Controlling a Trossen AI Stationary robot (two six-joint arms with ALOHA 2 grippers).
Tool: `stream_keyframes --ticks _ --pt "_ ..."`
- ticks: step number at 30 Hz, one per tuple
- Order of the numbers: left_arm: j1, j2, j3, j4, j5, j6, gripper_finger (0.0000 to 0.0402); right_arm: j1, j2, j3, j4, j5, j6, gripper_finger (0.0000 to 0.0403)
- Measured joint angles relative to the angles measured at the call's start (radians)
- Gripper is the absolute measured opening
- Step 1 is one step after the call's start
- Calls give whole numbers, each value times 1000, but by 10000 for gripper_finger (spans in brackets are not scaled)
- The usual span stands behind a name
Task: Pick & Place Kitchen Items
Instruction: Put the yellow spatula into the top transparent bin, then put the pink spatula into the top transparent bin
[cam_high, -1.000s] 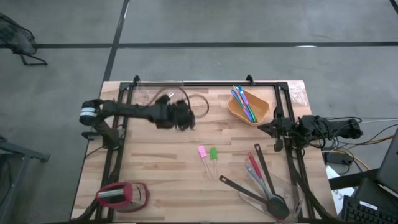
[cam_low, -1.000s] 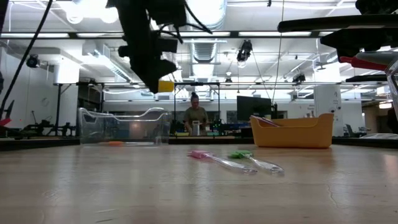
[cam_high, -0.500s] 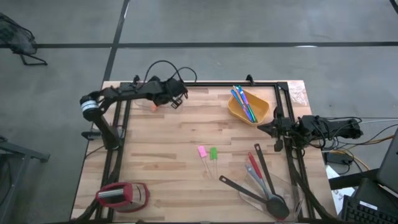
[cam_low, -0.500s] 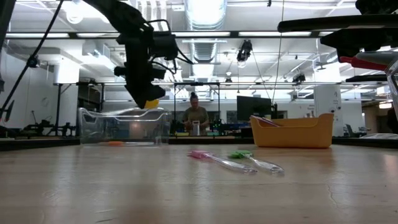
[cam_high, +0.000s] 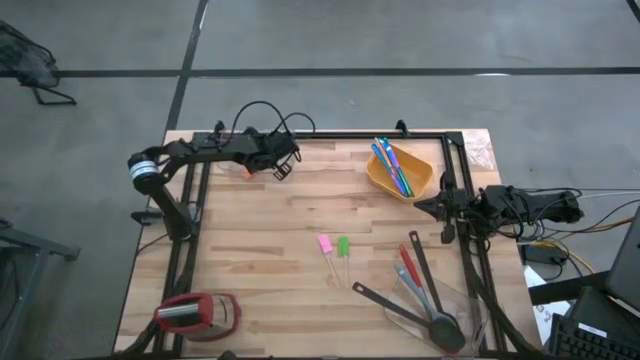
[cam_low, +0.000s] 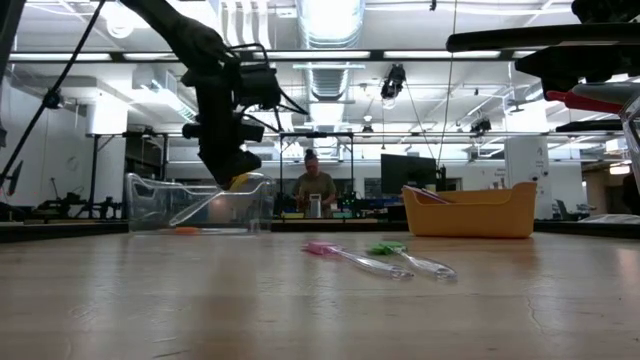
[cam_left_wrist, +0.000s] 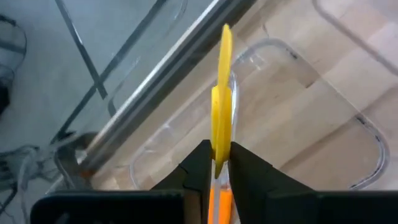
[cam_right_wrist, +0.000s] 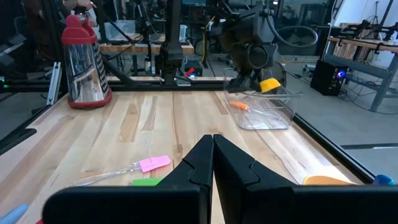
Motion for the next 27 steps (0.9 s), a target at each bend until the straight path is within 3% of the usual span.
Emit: stream_keyframes --ticks 5,13,16,20,27 --pt "0 0 -5 -16 1 -54 84 0 0 0 0 0 0 9" --pt "-10 -3 38 -35 41 -125 169 0 0 0 0 0 0 9" --pt "-48 -18 69 -28 124 -120 186 0 0 0 0 0 0 9" --pt "-141 -40 103 -27 139 -70 192 0 0 0 0 0 0 9" --pt "-344 -35 114 34 268 -440 193 0 0 0 0 0 0 9"
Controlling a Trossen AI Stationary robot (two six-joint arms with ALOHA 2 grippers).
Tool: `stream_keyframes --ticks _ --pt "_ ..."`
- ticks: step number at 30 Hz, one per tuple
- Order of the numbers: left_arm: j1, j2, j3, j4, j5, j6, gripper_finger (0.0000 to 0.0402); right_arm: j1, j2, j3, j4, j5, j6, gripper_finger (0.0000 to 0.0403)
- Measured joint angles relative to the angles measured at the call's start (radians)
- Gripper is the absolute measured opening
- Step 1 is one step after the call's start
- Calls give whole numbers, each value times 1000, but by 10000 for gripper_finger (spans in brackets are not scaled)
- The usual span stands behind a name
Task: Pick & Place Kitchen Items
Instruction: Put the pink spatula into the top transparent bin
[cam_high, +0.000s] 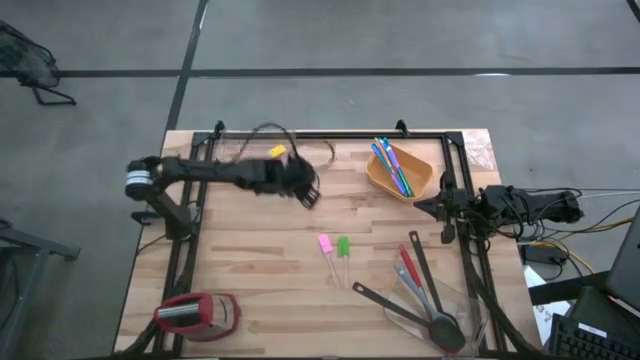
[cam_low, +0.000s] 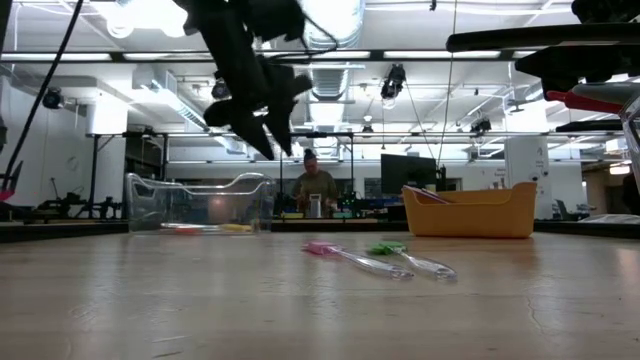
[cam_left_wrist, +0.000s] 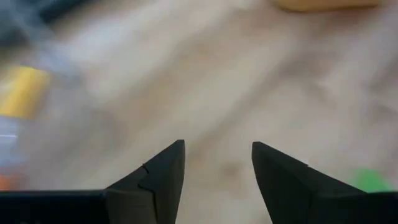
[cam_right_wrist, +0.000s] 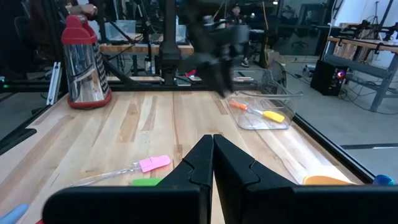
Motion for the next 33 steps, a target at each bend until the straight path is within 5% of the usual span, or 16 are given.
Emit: stream_keyframes --ticks 15,19,33 --pt "-388 262 30 371 -59 -259 188 0 0 0 0 0 0 9" --pt "-421 296 32 477 -10 -248 175 0 0 0 0 0 0 9" --pt "-424 427 33 465 92 -353 119 0 0 0 0 0 0 9"
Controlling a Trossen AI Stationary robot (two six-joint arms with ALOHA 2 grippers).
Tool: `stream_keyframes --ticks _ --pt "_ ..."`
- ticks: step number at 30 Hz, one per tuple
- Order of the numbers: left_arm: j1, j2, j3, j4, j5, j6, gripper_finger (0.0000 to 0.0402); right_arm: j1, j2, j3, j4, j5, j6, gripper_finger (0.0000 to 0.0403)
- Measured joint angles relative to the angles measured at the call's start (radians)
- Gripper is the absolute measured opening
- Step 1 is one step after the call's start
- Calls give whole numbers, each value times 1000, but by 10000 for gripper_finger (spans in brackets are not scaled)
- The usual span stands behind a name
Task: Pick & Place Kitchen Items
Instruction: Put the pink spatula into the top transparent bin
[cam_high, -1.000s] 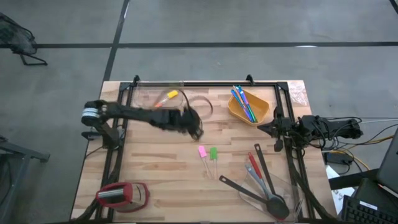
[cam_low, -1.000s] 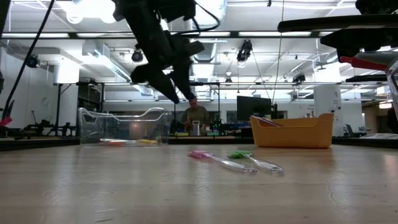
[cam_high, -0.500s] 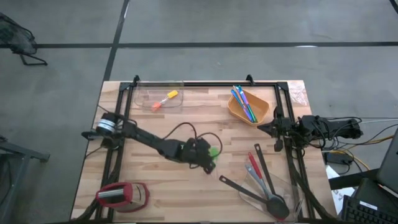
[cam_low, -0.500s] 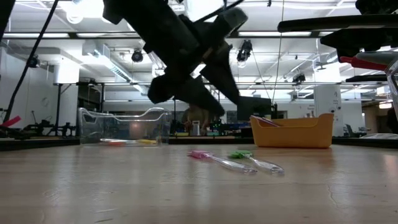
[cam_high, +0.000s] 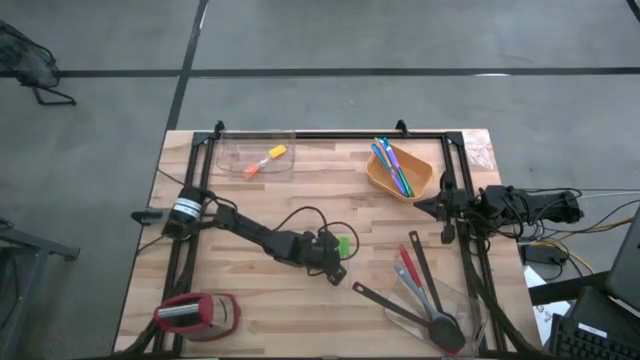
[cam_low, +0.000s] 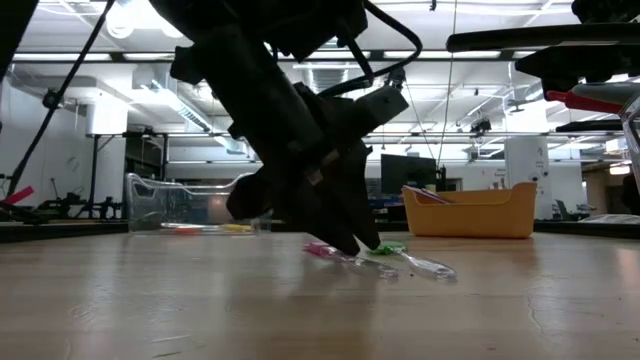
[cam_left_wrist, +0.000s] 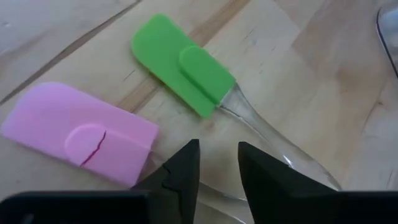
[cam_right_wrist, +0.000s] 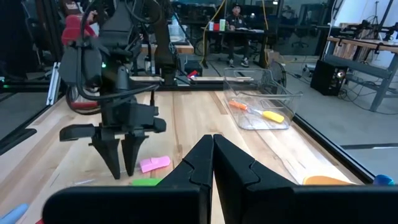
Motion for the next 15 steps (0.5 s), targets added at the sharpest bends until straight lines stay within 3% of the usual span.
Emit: stream_keyframes --ticks 9,15 --pt "-15 -74 -4 -234 62 0 81 0 0 0 0 0 0 9" --pt "-15 -130 -3 -277 7 27 61 0 0 0 0 0 0 9"
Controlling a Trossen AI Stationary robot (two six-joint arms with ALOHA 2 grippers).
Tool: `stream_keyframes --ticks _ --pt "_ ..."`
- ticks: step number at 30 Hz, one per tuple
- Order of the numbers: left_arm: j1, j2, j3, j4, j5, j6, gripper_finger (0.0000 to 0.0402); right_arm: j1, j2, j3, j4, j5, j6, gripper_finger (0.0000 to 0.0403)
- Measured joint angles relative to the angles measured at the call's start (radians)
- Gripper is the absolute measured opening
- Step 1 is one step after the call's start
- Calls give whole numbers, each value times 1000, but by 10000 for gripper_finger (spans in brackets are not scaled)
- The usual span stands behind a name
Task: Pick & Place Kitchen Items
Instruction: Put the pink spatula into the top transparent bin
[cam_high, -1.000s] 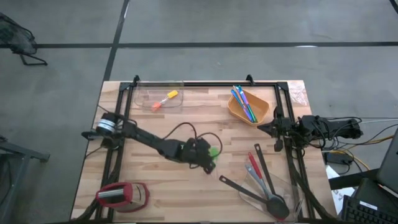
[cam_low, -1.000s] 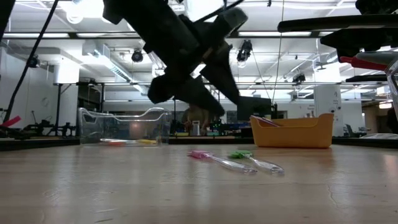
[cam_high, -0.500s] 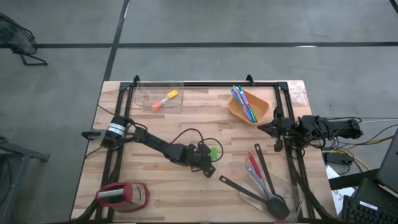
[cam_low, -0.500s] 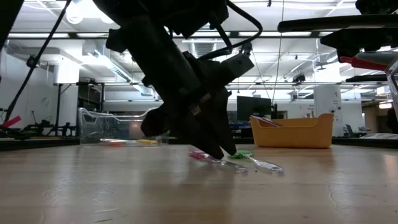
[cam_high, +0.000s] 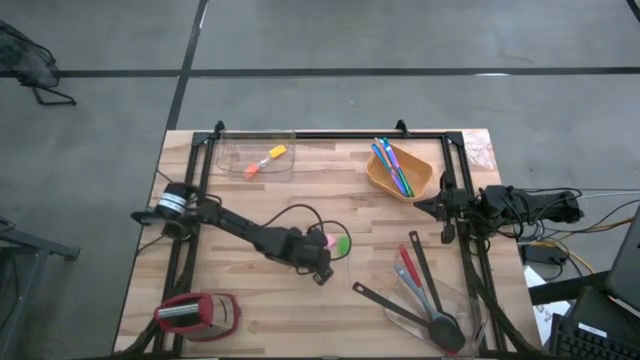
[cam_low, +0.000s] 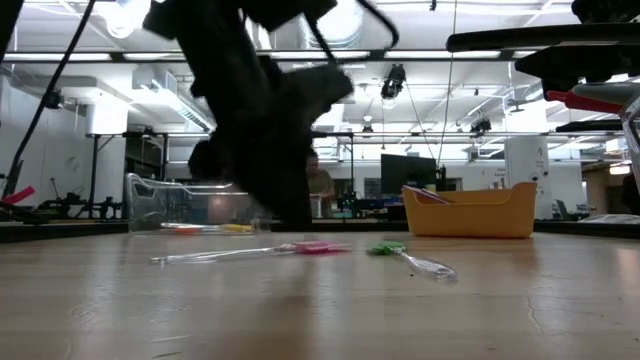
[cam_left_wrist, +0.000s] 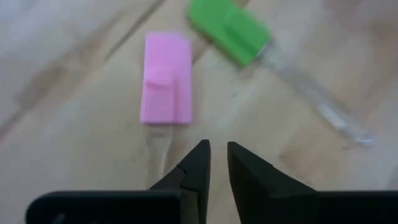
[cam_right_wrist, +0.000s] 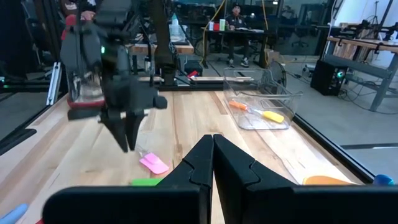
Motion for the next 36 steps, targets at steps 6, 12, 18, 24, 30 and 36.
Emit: stream_keyframes --ticks 6,12,18,24,30,36 --pt "0 -42 1 -25 -113 34 58 0 0 0 0 0 0 9" --pt "8 -45 -1 -22 -164 102 115 0 0 0 0 0 0 9" --pt "12 -45 -2 1 -178 177 212 0 0 0 0 0 0 9" --pt "18 -44 -30 22 -180 204 266 0 0 0 0 0 0 9" --pt "24 3 -38 70 -200 192 266 0 0 0 -1 0 0 9" --pt "30 59 -37 83 -176 226 266 0 0 0 0 0 0 9"
